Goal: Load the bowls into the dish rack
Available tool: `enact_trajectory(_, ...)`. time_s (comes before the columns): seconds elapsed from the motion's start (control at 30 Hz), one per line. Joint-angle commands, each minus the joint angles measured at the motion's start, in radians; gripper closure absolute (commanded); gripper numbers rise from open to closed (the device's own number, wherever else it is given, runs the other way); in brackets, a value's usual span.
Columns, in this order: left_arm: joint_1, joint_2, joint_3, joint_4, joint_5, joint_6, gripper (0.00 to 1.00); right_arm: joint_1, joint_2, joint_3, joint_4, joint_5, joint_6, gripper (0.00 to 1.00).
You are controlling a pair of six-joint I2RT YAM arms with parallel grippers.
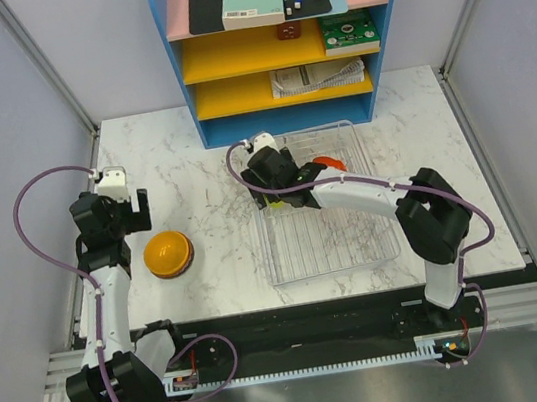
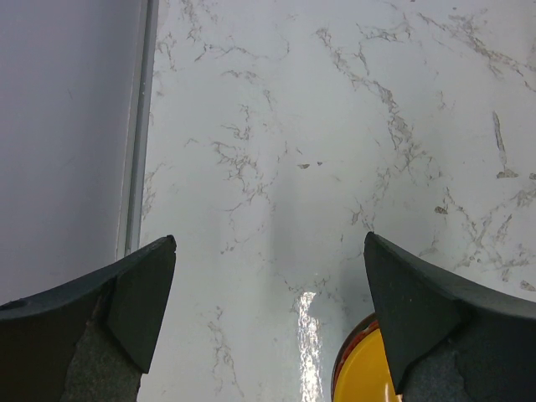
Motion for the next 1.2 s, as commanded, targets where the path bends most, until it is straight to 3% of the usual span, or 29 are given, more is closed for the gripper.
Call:
enact_trajectory(0.0,0.006,-0.005,0.005,0.032,0.017,-0.018,0.00,0.029,0.028,0.014,-0.008,-0.204,0.067,0.10)
enact_trajectory(0.03,0.006,-0.005,0.005,0.032,0.018,-0.018,0.00,0.031,0.022,0.014,-0.008,-0.201,0.057,0.02)
enact_trajectory(0.4,0.006,-0.010,0.005,0.032,0.026,-0.019,0.00,0.040,-0.057,0.050,-0.025,-0.084,-0.029,0.02)
enact_trajectory(0.8,0.009,-0.015,0.006,0.028,0.018,-0.010,0.00,0.048,-0.018,0.154,-0.079,0.196,-0.192,0.02)
enact_trajectory(0.97,0.009,0.005,0.021,0.004,-0.015,0.051,0.00,0.046,-0.061,0.178,-0.076,0.203,-0.282,0.03)
enact_trajectory(1.17,0.012,0.077,0.008,-0.037,0.026,0.140,0.00,0.015,-0.192,0.165,-0.106,0.089,-0.420,0.03)
